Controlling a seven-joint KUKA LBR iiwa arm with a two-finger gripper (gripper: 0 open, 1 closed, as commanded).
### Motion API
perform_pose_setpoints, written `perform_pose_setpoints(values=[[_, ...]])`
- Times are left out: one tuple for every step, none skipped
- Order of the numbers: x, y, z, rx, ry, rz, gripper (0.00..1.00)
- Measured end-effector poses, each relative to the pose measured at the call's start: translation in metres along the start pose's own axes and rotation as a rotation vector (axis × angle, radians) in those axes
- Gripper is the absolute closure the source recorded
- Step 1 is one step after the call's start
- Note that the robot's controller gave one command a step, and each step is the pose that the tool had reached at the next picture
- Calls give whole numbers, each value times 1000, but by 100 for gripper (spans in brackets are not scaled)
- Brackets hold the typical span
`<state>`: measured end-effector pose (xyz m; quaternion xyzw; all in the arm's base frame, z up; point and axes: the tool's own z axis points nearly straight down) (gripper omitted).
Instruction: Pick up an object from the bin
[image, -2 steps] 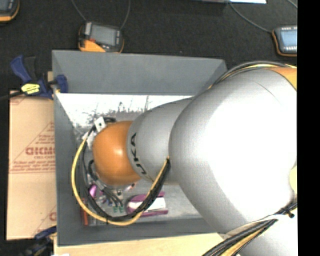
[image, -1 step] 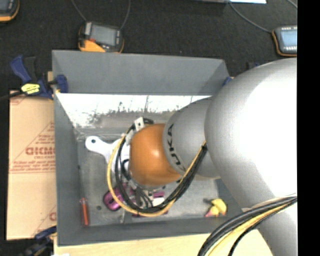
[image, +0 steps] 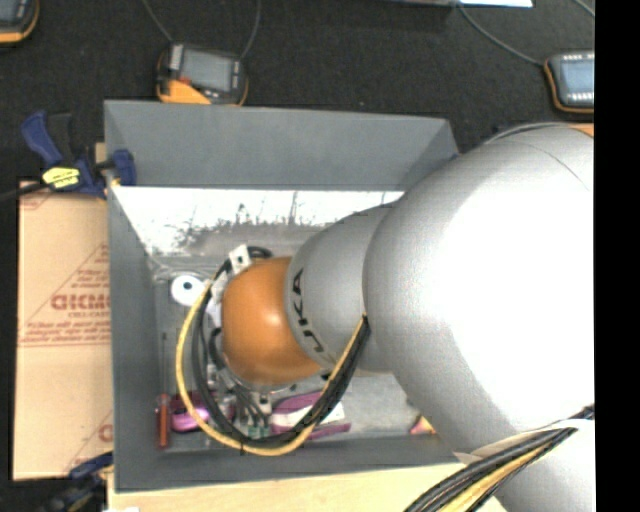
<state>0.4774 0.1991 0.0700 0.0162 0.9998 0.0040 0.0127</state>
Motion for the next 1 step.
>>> perform_pose_setpoints(values=[[0,-1,0,1,0,3,100]])
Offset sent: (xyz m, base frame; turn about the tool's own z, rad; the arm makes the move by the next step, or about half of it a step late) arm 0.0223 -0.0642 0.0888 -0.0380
